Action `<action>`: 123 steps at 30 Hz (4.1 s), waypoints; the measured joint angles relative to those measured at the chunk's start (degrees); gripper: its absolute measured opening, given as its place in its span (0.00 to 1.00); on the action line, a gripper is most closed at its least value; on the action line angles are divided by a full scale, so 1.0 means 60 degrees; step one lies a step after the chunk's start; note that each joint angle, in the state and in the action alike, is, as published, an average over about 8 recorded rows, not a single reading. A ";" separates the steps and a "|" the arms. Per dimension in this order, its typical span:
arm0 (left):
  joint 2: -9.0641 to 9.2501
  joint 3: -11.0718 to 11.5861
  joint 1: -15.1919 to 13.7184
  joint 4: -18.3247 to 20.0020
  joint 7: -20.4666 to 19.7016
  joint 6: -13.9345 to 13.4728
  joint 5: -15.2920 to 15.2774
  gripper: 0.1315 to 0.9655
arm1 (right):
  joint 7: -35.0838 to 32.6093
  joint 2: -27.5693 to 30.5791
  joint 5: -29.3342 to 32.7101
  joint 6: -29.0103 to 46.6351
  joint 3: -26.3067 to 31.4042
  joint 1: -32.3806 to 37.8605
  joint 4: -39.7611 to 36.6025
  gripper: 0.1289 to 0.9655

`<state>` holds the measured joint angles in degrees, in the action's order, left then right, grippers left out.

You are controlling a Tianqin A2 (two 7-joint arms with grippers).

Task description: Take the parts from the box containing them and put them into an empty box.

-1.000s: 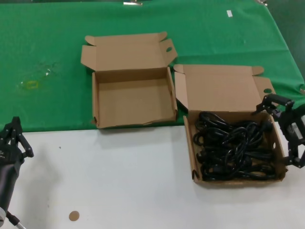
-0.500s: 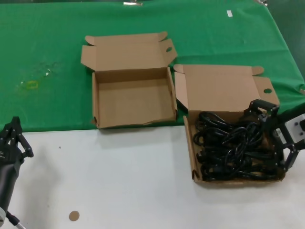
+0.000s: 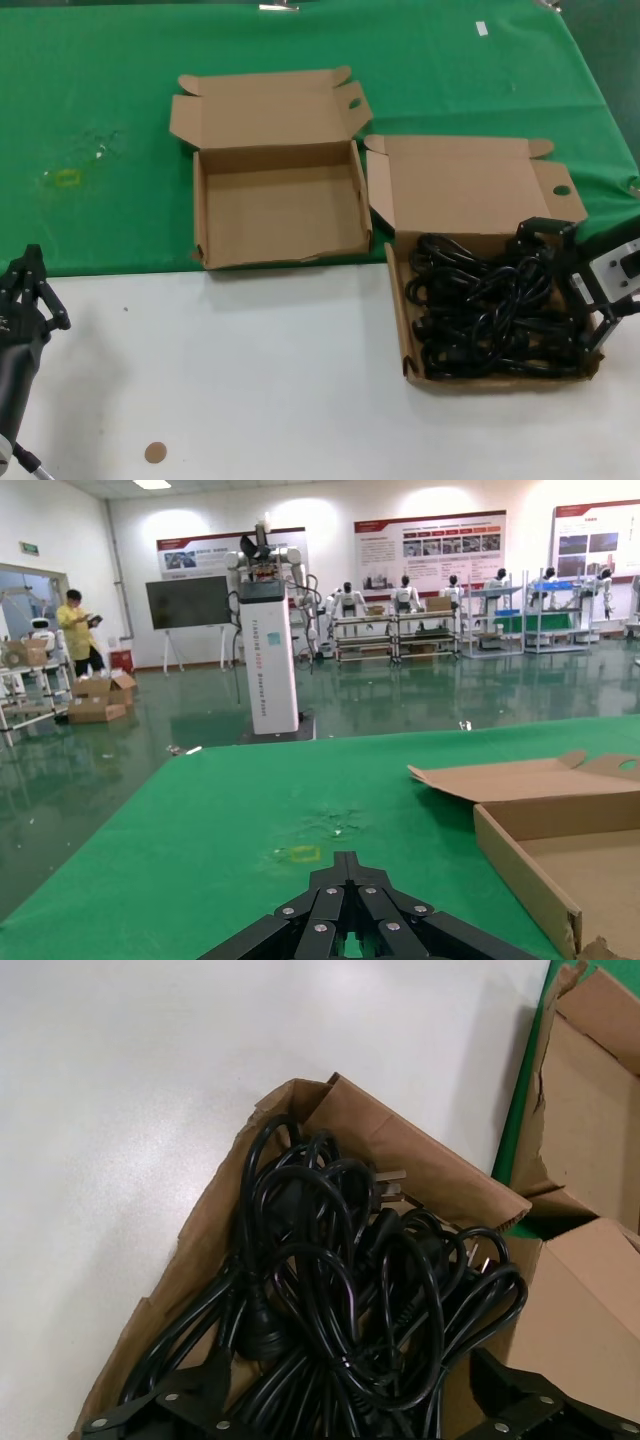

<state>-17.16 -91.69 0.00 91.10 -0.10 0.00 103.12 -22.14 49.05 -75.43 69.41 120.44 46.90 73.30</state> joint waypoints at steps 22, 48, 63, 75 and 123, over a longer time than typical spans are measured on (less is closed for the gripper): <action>0.0000 0.0000 0.0000 0.0000 0.0000 0.0000 0.0000 0.01 | 0.0107 -0.0063 0.0289 -0.0089 -0.0012 -0.0066 -0.0098 0.44; 0.0000 0.0000 0.0000 0.0000 0.0000 0.0000 0.0000 0.01 | 0.1044 0.0190 0.0590 0.0453 -0.0144 0.0412 0.0546 0.13; 0.0000 0.0000 0.0000 0.0000 0.0000 0.0000 0.0000 0.01 | 0.1945 -0.1374 0.1290 0.0496 0.0285 0.2131 0.0192 0.08; 0.0000 0.0000 0.0000 0.0000 0.0000 0.0000 0.0000 0.01 | 0.2221 -0.3707 0.2067 -0.0433 0.1038 0.3235 -0.1003 0.08; 0.0000 0.0000 0.0000 0.0000 0.0000 0.0000 0.0000 0.01 | -0.0755 -0.7411 0.1979 -0.3588 0.1764 0.5053 -0.8338 0.18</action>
<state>-17.16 -91.69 0.00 91.10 -0.10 0.00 103.12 -26.67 4.59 -63.56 47.88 131.02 77.21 23.28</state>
